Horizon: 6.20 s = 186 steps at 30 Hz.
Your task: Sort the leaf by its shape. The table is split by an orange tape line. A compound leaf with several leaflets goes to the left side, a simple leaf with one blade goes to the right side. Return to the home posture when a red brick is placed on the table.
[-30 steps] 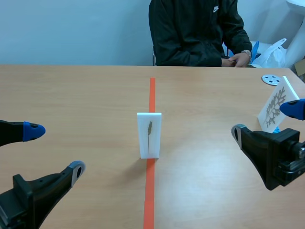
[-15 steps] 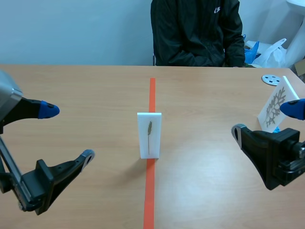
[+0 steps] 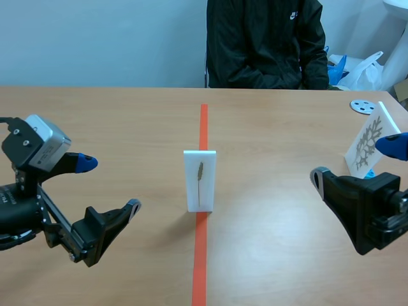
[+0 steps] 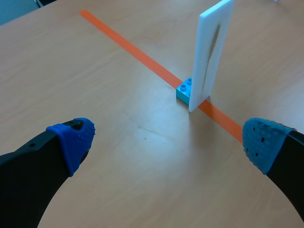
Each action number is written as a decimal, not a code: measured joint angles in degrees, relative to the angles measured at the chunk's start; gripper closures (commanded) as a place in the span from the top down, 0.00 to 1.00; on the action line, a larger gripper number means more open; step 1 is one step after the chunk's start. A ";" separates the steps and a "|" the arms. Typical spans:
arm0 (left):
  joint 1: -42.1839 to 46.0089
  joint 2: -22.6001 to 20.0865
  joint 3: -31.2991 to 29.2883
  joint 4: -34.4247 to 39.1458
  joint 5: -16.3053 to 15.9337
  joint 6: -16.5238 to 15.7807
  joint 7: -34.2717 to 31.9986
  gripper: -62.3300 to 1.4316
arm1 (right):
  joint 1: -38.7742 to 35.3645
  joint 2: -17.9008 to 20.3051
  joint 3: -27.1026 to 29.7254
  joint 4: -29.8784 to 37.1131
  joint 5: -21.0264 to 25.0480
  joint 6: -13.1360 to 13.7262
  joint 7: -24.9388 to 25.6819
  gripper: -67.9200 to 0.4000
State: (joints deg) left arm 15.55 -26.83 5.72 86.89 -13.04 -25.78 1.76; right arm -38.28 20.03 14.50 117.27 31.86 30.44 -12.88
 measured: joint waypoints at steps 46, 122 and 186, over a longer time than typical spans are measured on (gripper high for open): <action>-30.93 7.85 35.26 -38.47 10.03 2.86 -21.86 1.00 | 0.00 0.00 0.07 0.00 -3.61 -0.81 0.20 1.00; -36.00 3.65 9.88 -45.81 -19.41 20.20 -14.88 0.12 | 0.00 0.00 0.11 0.00 -3.58 -0.81 0.42 1.00; -34.91 -0.68 8.41 -38.95 -21.64 20.74 -12.00 0.92 | 0.00 0.00 0.11 0.00 -3.56 -0.81 0.42 1.00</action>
State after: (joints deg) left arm -19.35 -27.51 14.13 47.94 -34.68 -5.04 -10.24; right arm -38.28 20.03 14.61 117.27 28.29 29.63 -12.47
